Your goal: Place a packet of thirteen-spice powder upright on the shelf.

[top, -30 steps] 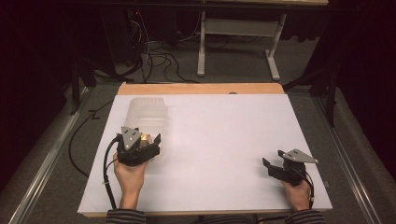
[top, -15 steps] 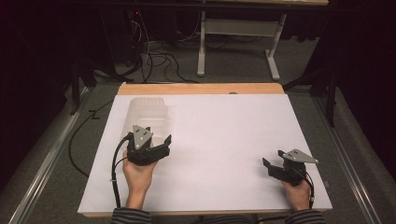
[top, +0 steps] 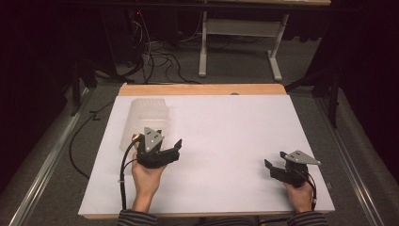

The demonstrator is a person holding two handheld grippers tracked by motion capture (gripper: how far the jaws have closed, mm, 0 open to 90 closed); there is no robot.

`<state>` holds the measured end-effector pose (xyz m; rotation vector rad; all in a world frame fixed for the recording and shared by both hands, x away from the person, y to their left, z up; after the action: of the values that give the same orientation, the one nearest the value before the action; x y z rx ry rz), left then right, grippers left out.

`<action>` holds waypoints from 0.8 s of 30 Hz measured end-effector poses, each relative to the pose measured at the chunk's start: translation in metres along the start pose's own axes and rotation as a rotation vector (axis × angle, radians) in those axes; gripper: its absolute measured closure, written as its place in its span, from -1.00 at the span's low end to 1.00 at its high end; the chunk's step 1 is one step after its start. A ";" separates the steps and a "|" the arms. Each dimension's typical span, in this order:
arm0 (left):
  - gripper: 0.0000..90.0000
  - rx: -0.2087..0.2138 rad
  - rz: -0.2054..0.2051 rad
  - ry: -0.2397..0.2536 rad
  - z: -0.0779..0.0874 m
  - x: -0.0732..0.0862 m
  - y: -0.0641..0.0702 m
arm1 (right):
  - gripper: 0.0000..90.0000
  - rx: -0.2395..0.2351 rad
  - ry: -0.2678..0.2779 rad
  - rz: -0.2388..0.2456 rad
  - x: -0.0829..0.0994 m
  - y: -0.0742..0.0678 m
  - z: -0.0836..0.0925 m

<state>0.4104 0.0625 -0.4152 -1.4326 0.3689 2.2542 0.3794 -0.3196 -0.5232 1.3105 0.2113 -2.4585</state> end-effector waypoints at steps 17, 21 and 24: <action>-0.45 0.062 -0.004 0.001 -0.008 0.003 0.022 | -0.39 -0.001 0.002 0.002 0.000 0.000 0.000; -0.45 0.079 -0.004 -0.003 -0.011 0.005 0.028 | -0.39 0.000 0.002 0.000 0.000 0.000 0.000; -0.45 0.097 -0.005 -0.002 -0.014 0.007 0.035 | -0.39 -0.001 0.002 -0.006 0.000 0.000 0.000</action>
<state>0.4018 0.0275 -0.4276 -1.3803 0.4665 2.2027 0.3791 -0.3195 -0.5229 1.3144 0.2169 -2.4613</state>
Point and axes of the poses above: each handheld gripper's, and its own axes: z roughly backward along the jaws, x roughly out of its underside, y roughly to its right, the point moved 8 cm from there along -z, roughly forward along the jaws, and after that the axes turned 1 degree about -x, right-handed, at the moved point
